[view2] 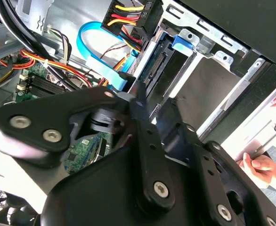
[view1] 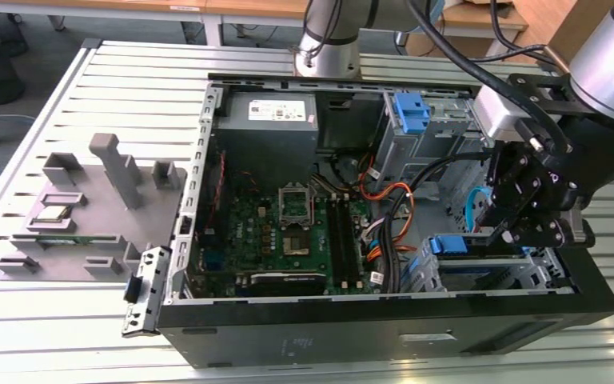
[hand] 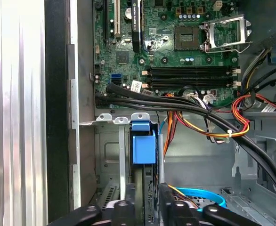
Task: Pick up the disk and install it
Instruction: 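Insert the disk into the insertion slot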
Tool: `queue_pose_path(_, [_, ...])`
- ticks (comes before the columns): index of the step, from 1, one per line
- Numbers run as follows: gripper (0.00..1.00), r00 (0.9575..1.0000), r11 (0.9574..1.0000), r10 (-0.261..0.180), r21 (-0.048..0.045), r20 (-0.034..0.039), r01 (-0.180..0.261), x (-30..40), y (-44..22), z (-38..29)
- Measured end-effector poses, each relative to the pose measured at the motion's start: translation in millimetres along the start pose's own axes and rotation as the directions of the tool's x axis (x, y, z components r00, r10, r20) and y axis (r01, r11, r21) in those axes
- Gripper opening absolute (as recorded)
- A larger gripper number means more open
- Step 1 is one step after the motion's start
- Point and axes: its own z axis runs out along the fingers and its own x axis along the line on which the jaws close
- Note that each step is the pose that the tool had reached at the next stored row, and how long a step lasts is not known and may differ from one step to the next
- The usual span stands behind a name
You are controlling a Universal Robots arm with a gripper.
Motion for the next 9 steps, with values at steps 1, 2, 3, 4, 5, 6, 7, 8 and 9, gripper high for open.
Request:
queue_pose_path(1, [0.27, 1.0000, 1.0000, 0.000, 0.0000, -0.0001, 0.000, 0.0, 0.0, 0.0])
queue_pose_path(2, [0.27, 1.0000, 1.0000, 0.000, 0.0000, -0.0001, 0.000, 0.0, 0.0, 0.0])
queue_pose_path(3, [0.22, 1.0000, 1.0000, 0.000, 0.0000, 0.0000, 0.000, 0.0, 0.0, 0.0])
queue_pose_path(4, [0.16, 1.0000, 1.0000, 0.000, 0.0000, 0.0000, 0.000, 0.0, 0.0, 0.0])
queue_pose_path(5, [0.16, 1.0000, 1.0000, 0.000, 0.0000, -0.0001, 0.000, 0.0, 0.0, 0.1])
queue_pose_path(6, [0.10, 1.0000, 1.0000, 0.000, 0.0000, 0.0000, 0.000, 0.0, 0.0, 0.1])
queue_pose_path(7, [0.10, 1.0000, 1.0000, 0.000, 0.0000, 0.0000, 0.000, 0.0, 0.0, 0.1])
queue_pose_path(8, [0.10, 1.0000, 1.0000, 0.000, 0.0000, -0.0001, 0.000, 0.0, 0.0, 0.1])
queue_pose_path(9, [0.10, 1.0000, 1.0000, 0.000, 0.0000, 0.0000, 0.000, 0.0, 0.0, 0.1])
